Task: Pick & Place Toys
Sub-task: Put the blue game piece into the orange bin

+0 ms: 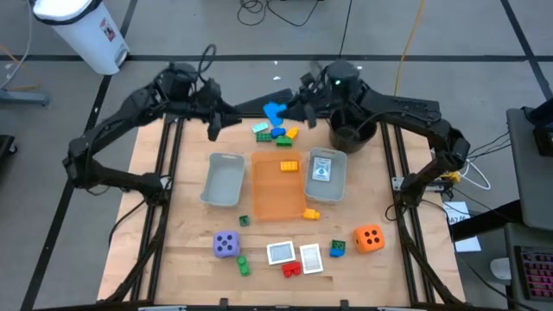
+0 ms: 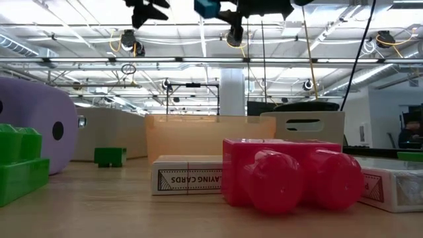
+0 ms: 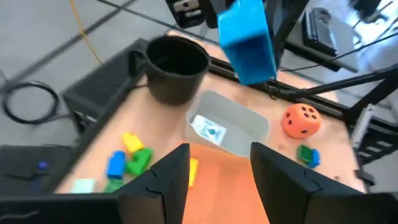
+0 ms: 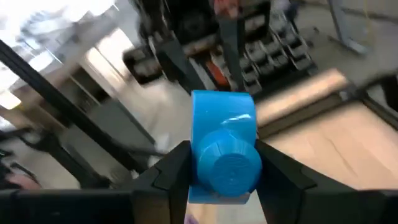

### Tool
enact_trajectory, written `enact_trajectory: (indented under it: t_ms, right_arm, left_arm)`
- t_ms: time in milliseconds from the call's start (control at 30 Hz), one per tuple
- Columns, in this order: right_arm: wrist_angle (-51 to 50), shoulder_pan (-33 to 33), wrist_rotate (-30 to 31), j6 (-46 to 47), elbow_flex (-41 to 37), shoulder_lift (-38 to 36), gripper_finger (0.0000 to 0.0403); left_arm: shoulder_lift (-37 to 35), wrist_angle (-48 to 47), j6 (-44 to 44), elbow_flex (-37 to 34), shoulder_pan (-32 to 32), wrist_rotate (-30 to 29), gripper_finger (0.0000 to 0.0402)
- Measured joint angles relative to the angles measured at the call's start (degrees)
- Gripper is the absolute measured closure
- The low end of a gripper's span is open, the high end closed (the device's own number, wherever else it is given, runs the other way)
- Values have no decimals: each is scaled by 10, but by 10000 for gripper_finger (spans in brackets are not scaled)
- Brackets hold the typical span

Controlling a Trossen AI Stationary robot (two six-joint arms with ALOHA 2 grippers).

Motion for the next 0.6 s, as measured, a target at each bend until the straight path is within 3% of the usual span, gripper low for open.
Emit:
enact_trajectory:
  t_ms: [167, 267, 500, 600]
  right_arm:
    - [-89, 37, 81, -91, 2, 16, 263]
    - [-108, 54, 84, -108, 1, 44, 263]
    - [-110, 71, 99, -128, 9, 111, 263]
    - [-174, 71, 126, -164, 47, 141, 263]
  left_arm:
    - [-56, 165, -87, -126, 0, 50, 223]
    - [-85, 245, -137, -179, 0, 62, 218]
    - [-143, 308, -191, -213, 0, 63, 226]
    - [-167, 317, -202, -213, 0, 64, 231]
